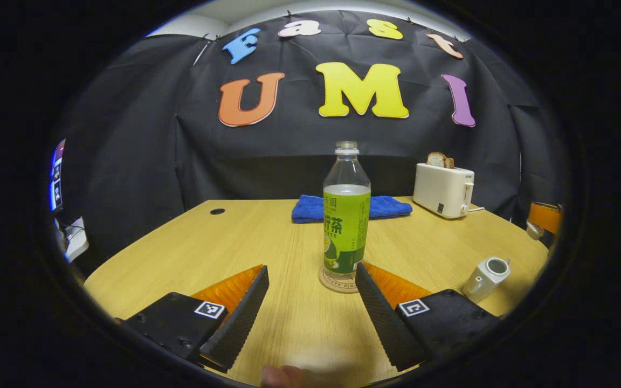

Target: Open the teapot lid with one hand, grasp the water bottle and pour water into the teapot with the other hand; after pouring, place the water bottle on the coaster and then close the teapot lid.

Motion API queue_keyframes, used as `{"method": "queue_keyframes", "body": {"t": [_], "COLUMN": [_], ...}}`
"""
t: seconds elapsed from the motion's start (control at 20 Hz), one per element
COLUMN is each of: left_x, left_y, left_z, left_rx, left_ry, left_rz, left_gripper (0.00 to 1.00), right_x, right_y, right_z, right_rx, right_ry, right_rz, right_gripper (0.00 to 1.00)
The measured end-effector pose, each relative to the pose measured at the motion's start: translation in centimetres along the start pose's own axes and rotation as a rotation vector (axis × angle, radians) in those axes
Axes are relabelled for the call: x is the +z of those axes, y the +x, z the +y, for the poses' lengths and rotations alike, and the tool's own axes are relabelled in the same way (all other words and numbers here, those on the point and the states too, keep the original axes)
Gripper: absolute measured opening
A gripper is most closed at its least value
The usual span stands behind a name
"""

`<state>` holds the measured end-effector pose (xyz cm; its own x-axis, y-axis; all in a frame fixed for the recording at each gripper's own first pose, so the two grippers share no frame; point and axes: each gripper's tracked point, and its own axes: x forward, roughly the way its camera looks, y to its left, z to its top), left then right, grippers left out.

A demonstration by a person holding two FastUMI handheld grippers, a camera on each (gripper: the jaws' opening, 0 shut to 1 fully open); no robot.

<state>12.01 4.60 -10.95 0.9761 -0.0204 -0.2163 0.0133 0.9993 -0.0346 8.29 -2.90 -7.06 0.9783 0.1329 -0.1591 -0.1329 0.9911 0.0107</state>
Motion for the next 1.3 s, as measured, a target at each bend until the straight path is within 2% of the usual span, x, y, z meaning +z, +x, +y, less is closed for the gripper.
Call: {"method": "queue_keyframes", "body": {"t": [0.2, 0.4, 0.85, 1.3], "left_x": [1.5, 2.0, 1.9, 2.3], "left_y": [-4.4, -7.1, -9.8, -10.5], "left_z": [3.2, 5.1, 5.5, 5.0], "left_rx": [0.075, 0.133, 0.148, 0.143], "left_ry": [-0.005, 0.035, 0.05, 0.058], "left_rz": [-0.072, -0.117, -0.129, -0.141], "left_gripper": [1.0, 1.0, 1.0, 1.0], "right_x": [-0.8, -2.3, -4.6, -5.6], "right_y": [1.7, 2.8, 3.6, 3.7], "right_z": [1.8, 2.6, 3.7, 3.7], "right_rx": [0.035, 0.044, 0.052, 0.048], "right_ry": [-0.011, -0.015, -0.033, -0.026], "right_rz": [0.013, 0.045, 0.08, 0.089], "right_gripper": [0.0, 0.0, 0.0, 0.0]}}
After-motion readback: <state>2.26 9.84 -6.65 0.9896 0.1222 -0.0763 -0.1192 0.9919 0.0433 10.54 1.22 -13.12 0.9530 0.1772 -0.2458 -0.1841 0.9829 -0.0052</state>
